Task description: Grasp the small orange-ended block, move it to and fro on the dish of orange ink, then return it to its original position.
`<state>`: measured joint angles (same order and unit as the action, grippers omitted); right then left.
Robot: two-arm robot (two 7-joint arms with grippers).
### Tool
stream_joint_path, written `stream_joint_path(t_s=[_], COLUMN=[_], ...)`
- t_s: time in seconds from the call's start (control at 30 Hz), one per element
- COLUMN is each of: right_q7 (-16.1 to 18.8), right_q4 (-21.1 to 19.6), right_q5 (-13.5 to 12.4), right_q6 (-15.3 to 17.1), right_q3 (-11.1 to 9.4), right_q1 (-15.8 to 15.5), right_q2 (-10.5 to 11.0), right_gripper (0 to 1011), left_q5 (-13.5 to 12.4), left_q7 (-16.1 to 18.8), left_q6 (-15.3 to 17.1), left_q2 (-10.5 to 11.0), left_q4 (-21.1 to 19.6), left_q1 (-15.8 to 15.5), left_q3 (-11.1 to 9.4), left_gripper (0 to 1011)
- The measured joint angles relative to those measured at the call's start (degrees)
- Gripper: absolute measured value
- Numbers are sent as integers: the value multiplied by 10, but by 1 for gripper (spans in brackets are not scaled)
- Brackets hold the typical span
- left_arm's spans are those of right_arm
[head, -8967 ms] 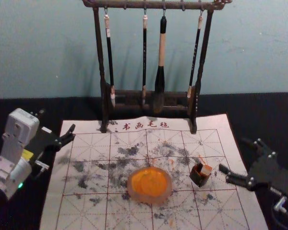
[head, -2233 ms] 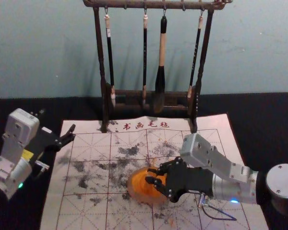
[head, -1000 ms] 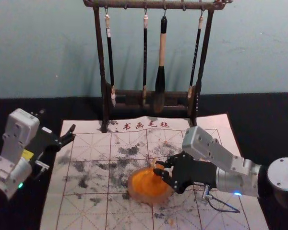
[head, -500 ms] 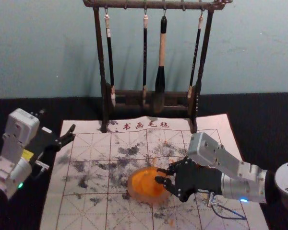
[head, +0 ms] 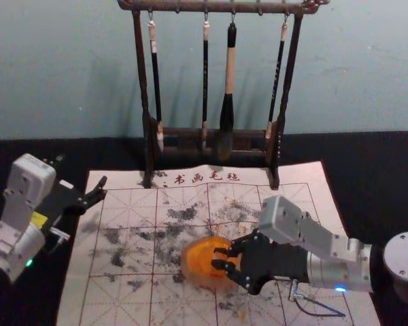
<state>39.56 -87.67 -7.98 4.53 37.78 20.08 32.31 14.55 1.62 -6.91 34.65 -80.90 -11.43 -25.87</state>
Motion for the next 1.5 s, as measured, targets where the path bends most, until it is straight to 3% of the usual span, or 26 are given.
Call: stream_joint_path(t_s=[0.4, 0.77, 1.2, 1.5], right_q7=[0, -12, -21, -19], right_q4=[16, 35, 41, 27], right_q5=[11, 18, 24, 24], right_q6=[0, 6, 15, 19], right_q3=[14, 9, 0, -7], right_q1=[18, 29, 31, 21], right_q2=[-16, -24, -21, -7], right_gripper=[111, 111, 111, 111], left_q5=[0, 0, 0, 0], left_q7=[0, 0, 0, 0], left_q6=[0, 0, 0, 0], left_q2=[0, 0, 0, 0], left_q4=[0, 0, 0, 0], left_q1=[0, 0, 0, 0], left_q3=[0, 0, 0, 0], left_gripper=[1001, 1001, 1001, 1001])
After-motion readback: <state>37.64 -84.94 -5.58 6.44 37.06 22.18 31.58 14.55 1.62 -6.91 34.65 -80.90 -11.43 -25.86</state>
